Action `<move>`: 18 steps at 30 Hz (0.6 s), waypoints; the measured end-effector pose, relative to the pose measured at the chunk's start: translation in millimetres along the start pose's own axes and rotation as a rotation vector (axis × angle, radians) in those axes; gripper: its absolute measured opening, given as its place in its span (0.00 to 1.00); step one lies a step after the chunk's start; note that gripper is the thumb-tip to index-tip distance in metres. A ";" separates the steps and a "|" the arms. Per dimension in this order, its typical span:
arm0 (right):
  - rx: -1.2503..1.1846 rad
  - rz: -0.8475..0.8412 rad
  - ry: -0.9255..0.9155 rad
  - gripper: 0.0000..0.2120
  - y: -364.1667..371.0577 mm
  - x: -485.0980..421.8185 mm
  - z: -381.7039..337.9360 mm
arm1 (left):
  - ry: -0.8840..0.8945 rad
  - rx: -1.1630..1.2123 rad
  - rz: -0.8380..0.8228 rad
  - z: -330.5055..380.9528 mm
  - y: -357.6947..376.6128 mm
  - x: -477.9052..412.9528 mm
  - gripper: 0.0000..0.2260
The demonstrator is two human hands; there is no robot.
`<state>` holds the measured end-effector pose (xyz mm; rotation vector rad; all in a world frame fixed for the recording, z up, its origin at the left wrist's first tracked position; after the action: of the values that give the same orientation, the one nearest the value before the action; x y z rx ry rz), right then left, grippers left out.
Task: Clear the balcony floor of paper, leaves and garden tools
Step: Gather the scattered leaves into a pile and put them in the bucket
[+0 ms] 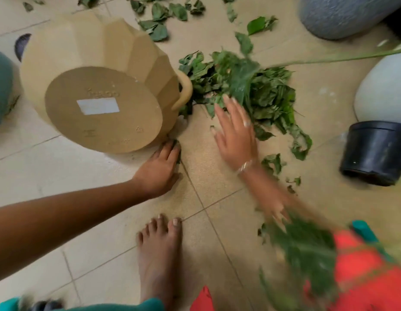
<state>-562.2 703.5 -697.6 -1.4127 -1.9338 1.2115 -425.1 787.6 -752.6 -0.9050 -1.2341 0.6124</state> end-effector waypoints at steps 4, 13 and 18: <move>-0.112 0.424 0.762 0.34 -3.1 179.5 30.1 | -0.022 -0.107 -0.010 3.6 2.5 3.0 0.33; -0.132 0.403 1.215 0.38 13.8 177.5 91.5 | -0.209 -0.033 -0.177 25.7 36.4 31.4 0.19; -0.225 0.317 1.036 0.39 0.1 51.3 117.8 | -0.478 0.324 -0.350 51.8 118.9 101.3 0.26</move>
<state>-671.9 705.4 -764.6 -1.9635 -1.1423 0.2042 -441.4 945.5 -796.3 -0.2620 -1.6158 0.7407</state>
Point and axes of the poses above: each hand's wrist, its own x-axis away from the middle knuckle, its own y-axis out of the palm, z = x × y, the point moved 9 cm from there along -x, towards the middle knuckle, and after that the axes turned 15 degrees about -x, right-handed, at the moved point
